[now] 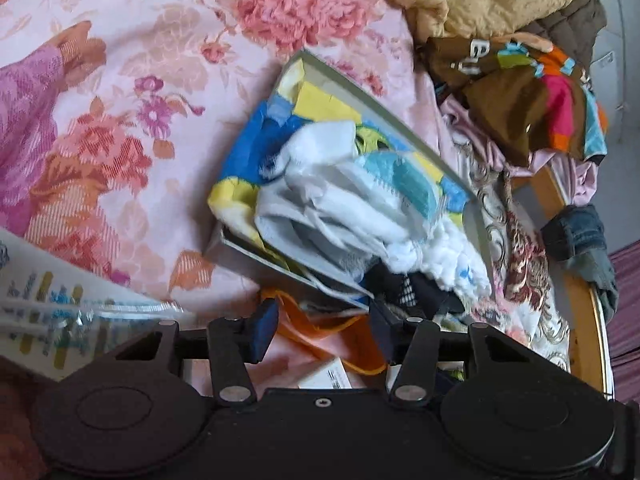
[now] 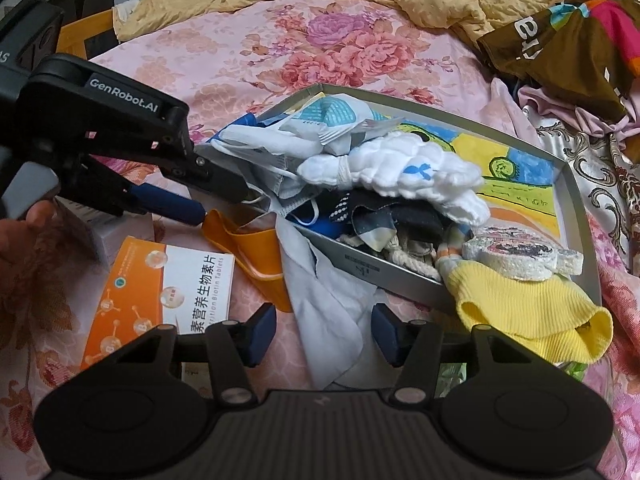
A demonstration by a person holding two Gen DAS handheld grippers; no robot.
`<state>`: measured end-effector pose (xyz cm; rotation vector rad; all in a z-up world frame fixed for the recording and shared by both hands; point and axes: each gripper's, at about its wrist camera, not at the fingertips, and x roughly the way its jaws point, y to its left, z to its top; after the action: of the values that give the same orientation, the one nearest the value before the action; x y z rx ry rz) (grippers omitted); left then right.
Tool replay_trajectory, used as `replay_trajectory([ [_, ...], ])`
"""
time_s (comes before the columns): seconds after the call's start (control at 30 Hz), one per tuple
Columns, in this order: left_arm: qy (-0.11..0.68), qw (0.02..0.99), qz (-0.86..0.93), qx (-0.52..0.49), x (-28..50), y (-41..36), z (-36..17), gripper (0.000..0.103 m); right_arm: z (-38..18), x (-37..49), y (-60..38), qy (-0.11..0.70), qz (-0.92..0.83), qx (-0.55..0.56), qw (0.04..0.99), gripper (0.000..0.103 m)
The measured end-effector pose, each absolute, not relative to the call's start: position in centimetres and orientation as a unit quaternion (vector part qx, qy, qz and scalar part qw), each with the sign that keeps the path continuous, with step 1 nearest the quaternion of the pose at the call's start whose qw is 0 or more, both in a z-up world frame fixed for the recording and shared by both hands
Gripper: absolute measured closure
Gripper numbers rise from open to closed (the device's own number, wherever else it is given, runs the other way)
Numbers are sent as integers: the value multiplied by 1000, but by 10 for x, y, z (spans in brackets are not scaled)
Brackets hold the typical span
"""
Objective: Organize soft objects
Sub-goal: 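Close the right tool on the grey cloth at the tray rim, then push the grey cloth into the tray with the right tool while the left tool grasps the orange strap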
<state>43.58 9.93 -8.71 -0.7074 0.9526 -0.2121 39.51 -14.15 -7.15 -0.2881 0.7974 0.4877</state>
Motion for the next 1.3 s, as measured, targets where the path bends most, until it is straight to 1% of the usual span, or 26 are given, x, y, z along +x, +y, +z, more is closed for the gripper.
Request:
replay_trajectory([
  [0.17, 462, 822, -98, -320, 439, 92, -88, 47, -74, 396, -142, 383, 234, -140, 883, 49],
  [0.23, 469, 810, -95, -339, 443, 95, -88, 44, -74, 397, -141, 383, 233, -140, 883, 51],
  [0.3, 482, 792, -87, -364, 448, 101, -89, 44, -75, 398, -140, 383, 233, -139, 883, 54],
  [0.4, 501, 755, -74, -415, 450, 112, -91, 44, -75, 399, -140, 383, 231, -137, 884, 55],
  [0.57, 528, 750, -74, -391, 451, 106, -89, 41, -75, 400, -142, 382, 231, -138, 884, 57],
  [0.7, 537, 739, -62, -402, 459, 108, -94, 41, -77, 405, -139, 386, 230, -133, 883, 57],
  [0.83, 543, 736, -50, -402, 464, 105, -96, 41, -78, 411, -137, 389, 229, -128, 883, 58],
  [0.93, 541, 741, -45, -395, 465, 101, -96, 43, -78, 413, -136, 390, 229, -126, 883, 60],
  [1.03, 538, 743, -40, -396, 465, 99, -97, 46, -80, 413, -135, 392, 229, -129, 882, 69],
  [1.1, 534, 744, -40, -399, 465, 100, -97, 47, -83, 413, -134, 396, 223, -131, 881, 82],
  [1.13, 533, 745, -41, -400, 465, 100, -97, 48, -84, 415, -134, 398, 218, -127, 882, 85],
  [1.2, 531, 748, -44, -396, 463, 101, -97, 50, -84, 417, -137, 400, 209, -114, 885, 94],
  [1.27, 529, 752, -46, -390, 462, 100, -96, 52, -83, 417, -140, 398, 204, -105, 888, 97],
  [1.3, 528, 753, -46, -389, 461, 101, -97, 56, -82, 416, -141, 394, 202, -103, 891, 98],
])
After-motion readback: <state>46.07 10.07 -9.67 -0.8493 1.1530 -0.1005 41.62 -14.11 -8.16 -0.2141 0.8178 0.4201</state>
